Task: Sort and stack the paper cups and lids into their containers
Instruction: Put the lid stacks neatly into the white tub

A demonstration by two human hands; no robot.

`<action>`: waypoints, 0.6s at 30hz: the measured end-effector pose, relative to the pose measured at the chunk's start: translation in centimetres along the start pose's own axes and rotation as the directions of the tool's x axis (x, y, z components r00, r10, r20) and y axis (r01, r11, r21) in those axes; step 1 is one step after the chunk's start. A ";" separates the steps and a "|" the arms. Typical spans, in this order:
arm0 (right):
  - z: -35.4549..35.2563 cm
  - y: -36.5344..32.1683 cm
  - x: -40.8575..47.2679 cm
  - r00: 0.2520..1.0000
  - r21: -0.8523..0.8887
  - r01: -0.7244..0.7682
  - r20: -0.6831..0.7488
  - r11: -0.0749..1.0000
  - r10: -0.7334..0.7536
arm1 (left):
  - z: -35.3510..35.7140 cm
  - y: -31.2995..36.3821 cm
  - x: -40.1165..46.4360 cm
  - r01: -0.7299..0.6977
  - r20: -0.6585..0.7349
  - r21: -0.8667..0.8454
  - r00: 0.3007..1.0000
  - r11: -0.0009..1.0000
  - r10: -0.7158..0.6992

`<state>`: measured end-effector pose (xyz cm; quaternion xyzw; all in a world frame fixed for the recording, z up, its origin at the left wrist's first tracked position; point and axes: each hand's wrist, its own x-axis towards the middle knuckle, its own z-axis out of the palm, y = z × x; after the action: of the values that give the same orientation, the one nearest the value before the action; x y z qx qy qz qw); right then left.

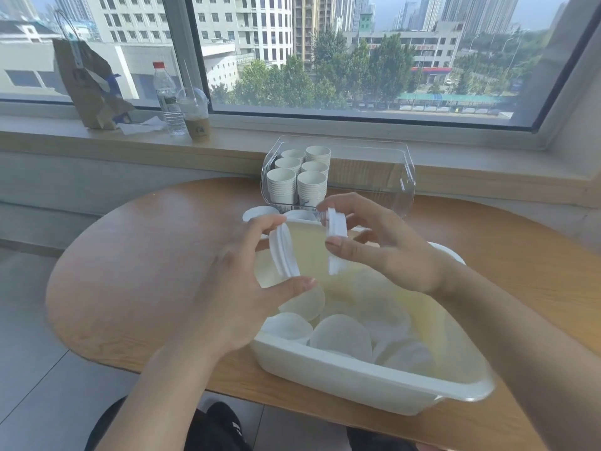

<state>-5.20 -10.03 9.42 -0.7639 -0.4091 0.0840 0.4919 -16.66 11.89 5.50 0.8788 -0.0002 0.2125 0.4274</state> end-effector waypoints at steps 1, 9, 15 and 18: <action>0.0 -0.1 0.0 1.000 0.037 0.018 -0.008 0.999 -0.018 | 0.0 0.0 0.0 0.002 0.000 -0.003 1.000 1.000 -0.002; 0.1 0.2 0.0 0.999 0.168 0.027 0.027 0.985 -0.032 | -0.1 0.0 -0.1 0.015 0.012 0.004 1.000 1.000 -0.015; 0.0 0.2 0.1 0.995 -0.019 0.002 0.102 1.000 0.000 | -0.1 0.3 -0.2 0.014 -0.008 -0.055 1.000 0.998 -0.015; 0.0 0.2 0.0 0.990 -0.081 -0.007 0.138 0.997 0.018 | -0.1 0.4 -0.2 -0.003 -0.017 -0.046 1.000 0.999 0.002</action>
<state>-5.13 -10.07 9.25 -0.7779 -0.4405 0.1236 0.4308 -16.97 11.63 5.79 0.8669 -0.0025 0.2205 0.4470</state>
